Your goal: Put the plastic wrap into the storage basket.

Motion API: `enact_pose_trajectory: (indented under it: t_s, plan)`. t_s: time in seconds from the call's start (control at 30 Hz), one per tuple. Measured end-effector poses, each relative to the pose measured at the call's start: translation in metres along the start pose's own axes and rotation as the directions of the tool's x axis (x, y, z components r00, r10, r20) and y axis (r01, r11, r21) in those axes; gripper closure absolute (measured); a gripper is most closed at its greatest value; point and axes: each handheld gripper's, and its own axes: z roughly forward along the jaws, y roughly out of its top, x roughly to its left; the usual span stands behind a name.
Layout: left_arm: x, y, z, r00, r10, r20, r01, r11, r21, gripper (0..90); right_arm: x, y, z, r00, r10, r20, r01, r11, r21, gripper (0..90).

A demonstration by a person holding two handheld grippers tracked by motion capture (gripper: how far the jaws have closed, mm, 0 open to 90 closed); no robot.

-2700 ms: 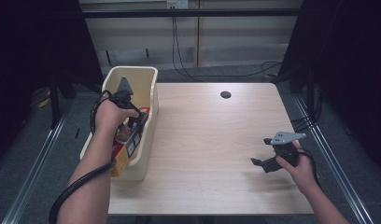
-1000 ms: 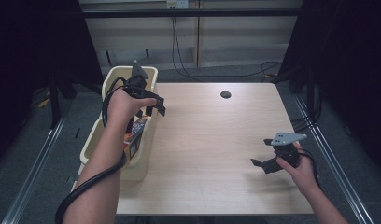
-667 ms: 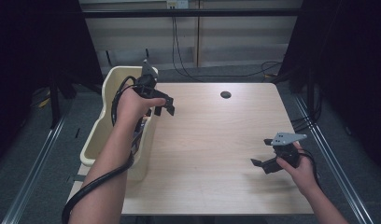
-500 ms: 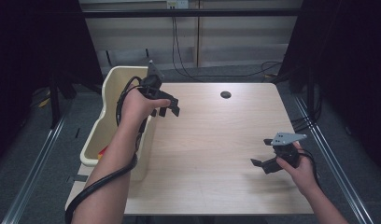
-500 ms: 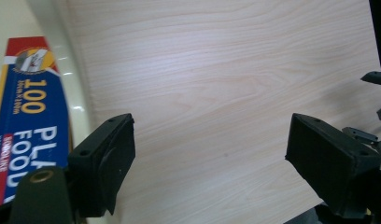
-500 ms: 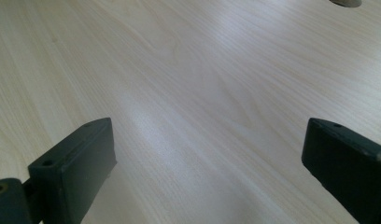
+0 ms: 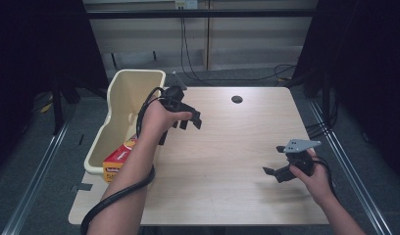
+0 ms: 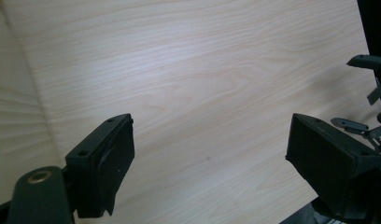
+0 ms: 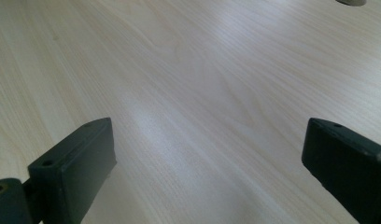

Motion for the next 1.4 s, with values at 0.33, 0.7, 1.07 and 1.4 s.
enact_pose_trajectory:
  t_s: [0.33, 0.7, 1.07, 1.4]
  plan:
    - [-0.012, -0.001, 0.018, 0.9988, 0.047, 0.014, -0.047, 0.9987, 0.017, 14.2, 0.000, 0.000, 0.000, 1.0000, -0.001, -0.001, 0.001, 1.000, 0.000, 2.3]
    - [-0.017, -0.004, 0.040, 0.9979, 0.054, 0.035, -0.055, 0.9982, 0.025, 13.8, 0.000, 0.000, 0.000, 1.0000, 0.001, -0.002, -0.001, 1.000, -0.001, 2.3]
    - [-0.016, -0.012, 0.059, 0.9969, 0.060, 0.051, -0.061, 0.9977, 0.031, 13.3, 0.000, 0.000, 0.000, 0.9999, -0.008, -0.009, 0.008, 1.000, -0.001, 2.3]
    - [-0.013, -0.020, 0.071, 0.9958, 0.073, 0.056, -0.073, 0.9972, 0.011, 13.4, 0.000, 0.000, 0.001, 0.9999, -0.008, -0.014, 0.008, 1.000, 0.004, 2.3]
